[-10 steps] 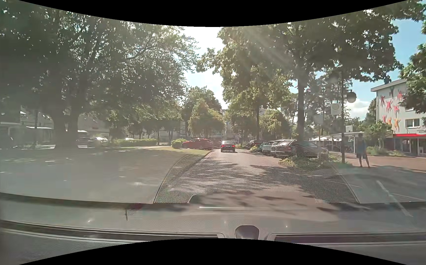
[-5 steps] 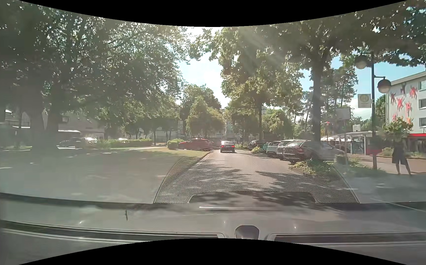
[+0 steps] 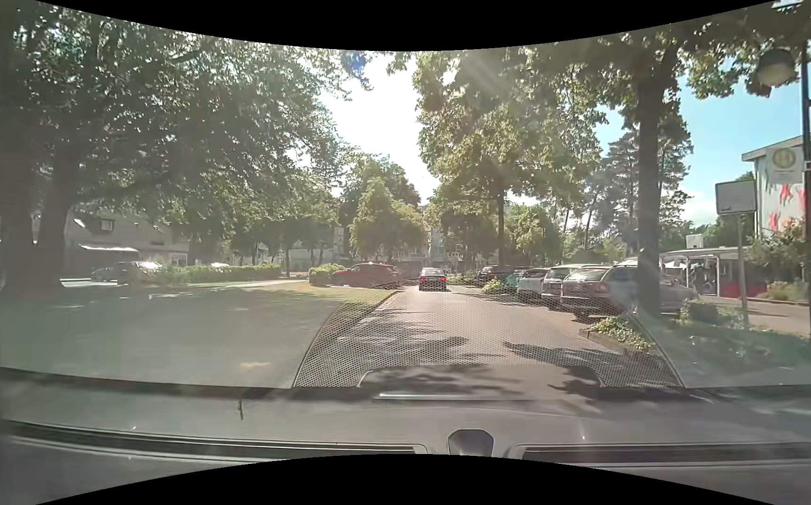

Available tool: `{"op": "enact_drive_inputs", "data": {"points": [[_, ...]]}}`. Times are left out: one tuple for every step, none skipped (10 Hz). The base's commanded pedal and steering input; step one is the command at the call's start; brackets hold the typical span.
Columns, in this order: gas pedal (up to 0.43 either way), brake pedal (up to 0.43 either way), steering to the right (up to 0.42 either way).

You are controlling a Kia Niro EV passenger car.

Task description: Follow the waypoints while adhering to traffic rules and regulations

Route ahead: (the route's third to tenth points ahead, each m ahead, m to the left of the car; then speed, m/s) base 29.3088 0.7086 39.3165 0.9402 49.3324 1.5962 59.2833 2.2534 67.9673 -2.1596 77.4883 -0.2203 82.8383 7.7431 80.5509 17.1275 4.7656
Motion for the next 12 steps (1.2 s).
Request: {"op": "enact_drive_inputs", "data": {"points": [[0.059, 0.006, 0.003], [0.059, 0.006, 0.003], [0.067, 0.006, 0.003], [0.067, 0.006, 0.003], [0.067, 0.006, 0.003], [0.067, 0.006, 0.004], [0.067, 0.006, 0.004], [0.067, 0.006, 0.005], [0.079, 0.006, 0.008], [0.079, 0.006, 0.012], [0.079, 0.006, 0.015], [0.079, 0.006, 0.016]]}}
